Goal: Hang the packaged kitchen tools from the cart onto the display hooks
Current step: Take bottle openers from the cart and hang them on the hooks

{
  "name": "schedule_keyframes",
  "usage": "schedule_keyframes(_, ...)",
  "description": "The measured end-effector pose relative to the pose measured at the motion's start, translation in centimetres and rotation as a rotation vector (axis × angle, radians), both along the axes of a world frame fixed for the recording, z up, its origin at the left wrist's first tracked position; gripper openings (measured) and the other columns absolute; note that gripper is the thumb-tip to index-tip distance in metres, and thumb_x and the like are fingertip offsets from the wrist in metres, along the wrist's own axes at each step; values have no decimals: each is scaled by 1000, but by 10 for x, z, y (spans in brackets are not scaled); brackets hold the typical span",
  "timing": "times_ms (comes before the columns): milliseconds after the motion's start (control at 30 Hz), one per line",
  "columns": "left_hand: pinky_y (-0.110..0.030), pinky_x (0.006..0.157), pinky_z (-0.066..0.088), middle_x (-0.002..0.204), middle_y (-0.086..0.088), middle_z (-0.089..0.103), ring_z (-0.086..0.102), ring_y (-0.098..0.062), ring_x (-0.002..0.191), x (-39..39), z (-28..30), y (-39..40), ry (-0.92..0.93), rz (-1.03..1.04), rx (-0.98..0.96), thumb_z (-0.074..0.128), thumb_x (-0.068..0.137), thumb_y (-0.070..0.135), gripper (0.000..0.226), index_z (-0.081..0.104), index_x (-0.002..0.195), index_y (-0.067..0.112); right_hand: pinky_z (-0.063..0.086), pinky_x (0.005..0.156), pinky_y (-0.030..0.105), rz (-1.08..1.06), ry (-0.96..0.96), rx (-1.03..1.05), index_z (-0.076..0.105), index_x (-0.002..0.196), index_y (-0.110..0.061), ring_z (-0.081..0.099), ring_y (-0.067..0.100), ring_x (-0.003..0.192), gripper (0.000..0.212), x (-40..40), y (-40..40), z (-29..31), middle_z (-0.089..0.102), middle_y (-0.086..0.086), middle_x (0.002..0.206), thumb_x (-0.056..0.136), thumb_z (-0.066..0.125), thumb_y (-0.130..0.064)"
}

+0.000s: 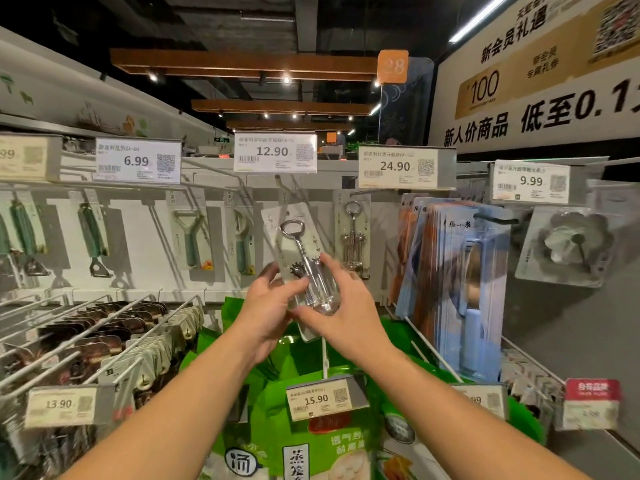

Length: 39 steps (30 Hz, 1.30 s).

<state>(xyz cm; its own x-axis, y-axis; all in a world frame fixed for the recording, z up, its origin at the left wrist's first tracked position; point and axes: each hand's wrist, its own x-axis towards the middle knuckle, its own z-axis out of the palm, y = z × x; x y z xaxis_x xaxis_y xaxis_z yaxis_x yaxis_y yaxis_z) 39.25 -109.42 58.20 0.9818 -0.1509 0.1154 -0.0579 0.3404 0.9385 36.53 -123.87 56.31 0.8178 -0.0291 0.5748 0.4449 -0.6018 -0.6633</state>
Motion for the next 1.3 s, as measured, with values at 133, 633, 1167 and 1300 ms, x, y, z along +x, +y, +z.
schedule_keyframes(133, -32, 75, 62, 114, -2, 79, 77, -19, 98, -11, 0, 4, -70, -25, 181, 78, 88, 10, 71, 43, 149, 19, 38, 80, 3, -64, -59, 5, 34, 154, -45, 47, -18, 108, 83, -19, -10, -8, 49, -14, 127, 82, 74, -38)
schedule_keyframes(633, -25, 82, 46, 99, 15, 68, 61, 2, 93, -6, 11, 65, -533, 161, 1200, 68, 99, 26, 18, 70, 117, 28, 47, 93, 9, -192, -334, 216, 44, 139, -29, 55, -4, 117, 78, -71, -42, -22, 54, -18, 126, 75, 87, -14)
schedule_keyframes(1167, -24, 84, 52, 99, 11, 71, 64, -1, 93, -8, 5, 74, -584, 87, 1337, 67, 99, 29, 6, 71, 103, 31, 54, 99, 48, -301, -382, 344, 45, 132, -42, 58, 15, 118, 72, -84, -34, -23, 53, -15, 123, 77, 87, -25)
schedule_keyframes(1300, -29, 87, 55, 98, 11, 71, 65, -3, 93, -4, 3, 75, -578, 90, 1343, 67, 99, 30, 5, 70, 99, 34, 51, 104, 46, -350, -397, 327, 45, 132, -37, 54, 9, 118, 69, -82, -33, -16, 49, -23, 120, 79, 87, -20)
